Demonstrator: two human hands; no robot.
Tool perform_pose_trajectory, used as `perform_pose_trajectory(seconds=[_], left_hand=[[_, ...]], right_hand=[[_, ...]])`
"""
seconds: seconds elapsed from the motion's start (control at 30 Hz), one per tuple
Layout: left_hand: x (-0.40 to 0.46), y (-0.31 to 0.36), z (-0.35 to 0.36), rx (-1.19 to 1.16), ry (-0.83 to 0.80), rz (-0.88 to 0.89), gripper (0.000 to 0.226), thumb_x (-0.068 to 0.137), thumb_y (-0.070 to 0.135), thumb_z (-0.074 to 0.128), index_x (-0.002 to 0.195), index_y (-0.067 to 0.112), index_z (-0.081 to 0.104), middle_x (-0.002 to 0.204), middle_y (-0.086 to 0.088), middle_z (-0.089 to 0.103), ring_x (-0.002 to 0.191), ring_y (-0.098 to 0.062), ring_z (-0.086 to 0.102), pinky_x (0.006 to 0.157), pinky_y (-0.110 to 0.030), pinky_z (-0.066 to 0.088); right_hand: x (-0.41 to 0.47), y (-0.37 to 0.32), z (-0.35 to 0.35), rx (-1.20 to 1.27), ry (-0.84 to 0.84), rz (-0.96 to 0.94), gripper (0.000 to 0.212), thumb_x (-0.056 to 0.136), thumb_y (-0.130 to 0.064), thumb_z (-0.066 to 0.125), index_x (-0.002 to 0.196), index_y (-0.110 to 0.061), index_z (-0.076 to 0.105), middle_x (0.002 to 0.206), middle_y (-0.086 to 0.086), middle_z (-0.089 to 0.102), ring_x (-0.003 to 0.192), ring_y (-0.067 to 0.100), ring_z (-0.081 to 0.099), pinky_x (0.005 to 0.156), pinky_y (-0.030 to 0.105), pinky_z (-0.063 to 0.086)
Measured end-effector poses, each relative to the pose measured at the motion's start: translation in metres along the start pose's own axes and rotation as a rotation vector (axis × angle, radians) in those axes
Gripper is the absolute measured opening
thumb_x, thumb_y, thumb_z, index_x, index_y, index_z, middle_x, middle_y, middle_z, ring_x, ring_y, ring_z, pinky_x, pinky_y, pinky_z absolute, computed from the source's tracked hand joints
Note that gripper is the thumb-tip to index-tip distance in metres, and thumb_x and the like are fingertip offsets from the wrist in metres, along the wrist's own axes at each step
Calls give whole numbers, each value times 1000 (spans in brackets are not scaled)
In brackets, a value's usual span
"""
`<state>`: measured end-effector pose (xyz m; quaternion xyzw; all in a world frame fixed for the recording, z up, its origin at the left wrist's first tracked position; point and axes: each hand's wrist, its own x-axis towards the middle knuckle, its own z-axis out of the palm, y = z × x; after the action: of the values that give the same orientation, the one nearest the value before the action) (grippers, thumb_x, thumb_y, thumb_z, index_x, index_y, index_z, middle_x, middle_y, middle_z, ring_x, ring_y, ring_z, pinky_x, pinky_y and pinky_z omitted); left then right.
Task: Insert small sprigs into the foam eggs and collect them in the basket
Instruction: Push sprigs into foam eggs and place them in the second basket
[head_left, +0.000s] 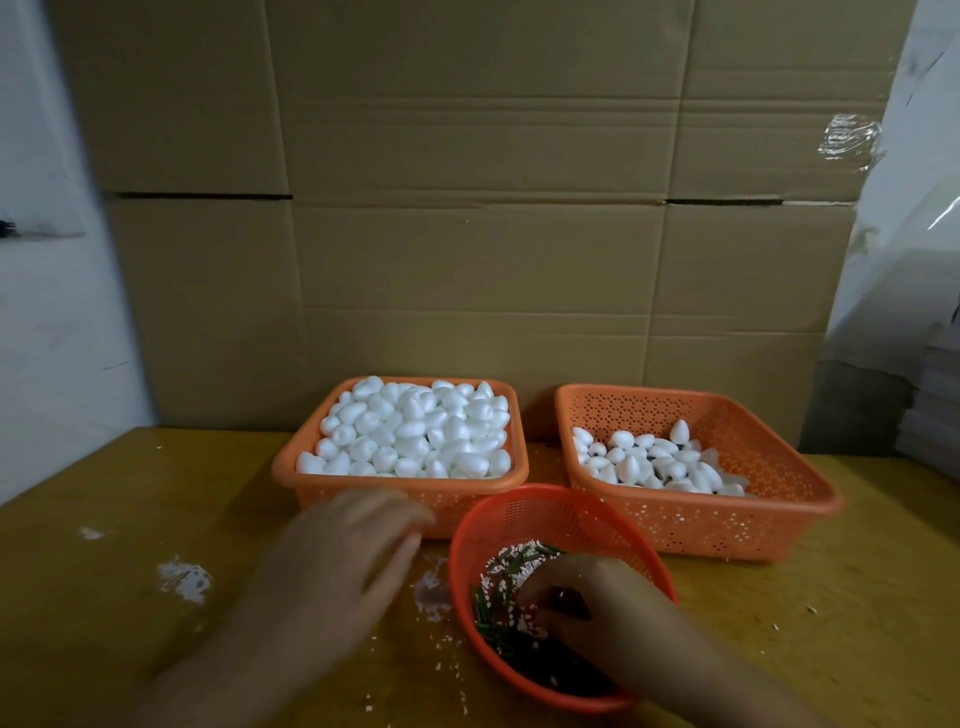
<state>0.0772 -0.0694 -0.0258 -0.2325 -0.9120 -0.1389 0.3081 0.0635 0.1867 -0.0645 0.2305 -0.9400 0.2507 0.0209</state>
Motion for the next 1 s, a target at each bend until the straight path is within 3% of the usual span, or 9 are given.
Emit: perform_pose_trajectory(seconds=[0.2, 0.3, 0.37, 0.43, 0.53, 0.6, 0.73, 0.87, 1.0], left_hand=[[74, -14, 33, -161, -47, -224, 22, 95, 32, 59, 115, 32, 68, 114, 13, 66, 102, -7, 60, 84, -30, 48], [92, -11, 52, -162, -267, -286, 20, 94, 38, 56, 110, 35, 68, 99, 13, 66, 91, -5, 61, 81, -28, 48], [102, -9, 57, -166, -397, -316, 18, 94, 38, 54, 90, 29, 69, 81, 10, 63, 83, -11, 62, 75, -31, 46], [110, -11, 59, -160, -451, -309, 28, 94, 36, 53, 74, 20, 64, 73, 5, 59, 77, -11, 59, 68, -22, 39], [117, -13, 61, -137, -473, -328, 24, 95, 35, 55, 86, 20, 70, 78, 14, 51, 72, 3, 42, 66, 1, 25], [118, -14, 64, -213, -493, -377, 22, 94, 36, 58, 87, 19, 70, 77, 14, 52, 75, 1, 46, 65, -4, 28], [107, -13, 69, -270, -307, -409, 17, 92, 38, 60, 86, 22, 63, 79, 8, 63, 81, -9, 61, 72, -28, 46], [97, -6, 56, -461, -5, -386, 11, 89, 35, 66, 86, 39, 56, 89, 19, 62, 80, 4, 61, 71, -25, 50], [88, 5, 41, -660, 55, -334, 27, 86, 24, 72, 89, 46, 57, 96, 20, 64, 83, 3, 64, 75, -26, 54]], right_hand=[[-1, -4, -2, -5, -2, -16, 24, 88, -22, 66, 105, -39, 70, 98, -35, 58, 90, -24, 50, 83, -2, 36], [-1, -5, -4, -14, -7, -31, 25, 89, -23, 65, 108, -39, 69, 112, -27, 63, 99, -17, 53, 86, -3, 34], [0, -5, -5, -18, -18, -32, 26, 90, -22, 64, 109, -38, 68, 117, -23, 63, 106, -11, 54, 89, 0, 36], [0, -6, -5, -21, -20, -23, 25, 90, -22, 64, 109, -38, 68, 116, -23, 63, 106, -9, 55, 89, 2, 38], [1, -5, -4, -16, -13, -21, 24, 89, -22, 64, 108, -38, 69, 115, -22, 64, 104, -10, 55, 85, -1, 36], [1, -5, -4, -13, -13, -22, 24, 89, -23, 65, 107, -38, 69, 114, -23, 64, 104, -9, 56, 86, 0, 37], [0, -3, -2, 11, -4, -23, 24, 88, -24, 66, 105, -40, 68, 109, -25, 64, 101, -14, 55, 85, -1, 37], [-1, -2, -1, 37, 15, -6, 29, 86, -25, 67, 106, -46, 64, 100, -32, 62, 98, -20, 52, 82, -3, 36], [0, -2, -1, 24, 4, -15, 26, 87, -24, 67, 105, -41, 67, 108, -25, 65, 101, -15, 55, 87, 1, 39]])
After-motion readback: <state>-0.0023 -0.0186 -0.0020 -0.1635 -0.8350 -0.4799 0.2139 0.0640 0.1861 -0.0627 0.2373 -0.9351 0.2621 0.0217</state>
